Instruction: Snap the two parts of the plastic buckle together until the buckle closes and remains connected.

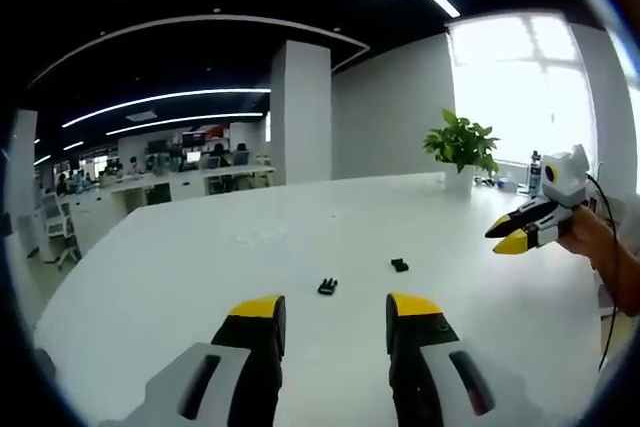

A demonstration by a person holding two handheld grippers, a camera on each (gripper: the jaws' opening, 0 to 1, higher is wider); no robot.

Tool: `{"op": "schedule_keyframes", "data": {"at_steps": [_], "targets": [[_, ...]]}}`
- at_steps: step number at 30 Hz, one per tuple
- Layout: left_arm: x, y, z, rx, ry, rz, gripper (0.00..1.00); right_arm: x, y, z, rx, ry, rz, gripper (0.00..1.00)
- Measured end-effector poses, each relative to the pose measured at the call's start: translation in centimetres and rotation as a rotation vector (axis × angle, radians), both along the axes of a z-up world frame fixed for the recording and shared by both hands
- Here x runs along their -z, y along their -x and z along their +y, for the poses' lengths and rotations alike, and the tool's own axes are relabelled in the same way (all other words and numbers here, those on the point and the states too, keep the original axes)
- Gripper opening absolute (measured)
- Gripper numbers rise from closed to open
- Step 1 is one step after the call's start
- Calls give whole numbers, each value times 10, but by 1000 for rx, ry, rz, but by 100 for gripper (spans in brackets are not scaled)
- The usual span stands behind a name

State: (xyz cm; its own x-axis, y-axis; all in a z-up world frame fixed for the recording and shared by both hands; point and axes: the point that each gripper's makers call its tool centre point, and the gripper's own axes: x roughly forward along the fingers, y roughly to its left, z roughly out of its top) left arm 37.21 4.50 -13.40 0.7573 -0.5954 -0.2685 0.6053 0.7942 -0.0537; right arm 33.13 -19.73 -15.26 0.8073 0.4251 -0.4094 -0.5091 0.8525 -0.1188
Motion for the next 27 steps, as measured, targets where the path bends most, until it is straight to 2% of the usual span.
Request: {"op": "schedule_keyframes", "data": {"at_steps": [12, 20, 27], "targets": [[-3, -12, -9, 22, 5, -6, 40, -2, -20, -1, -20, 4, 3, 23], [-1, -20, -9, 23, 20, 9, 40, -2, -33, -2, -29, 24, 12, 23], [4, -25, -14, 34, 1, 18, 40, -6, -42, 4, -45, 17, 12, 23]]}}
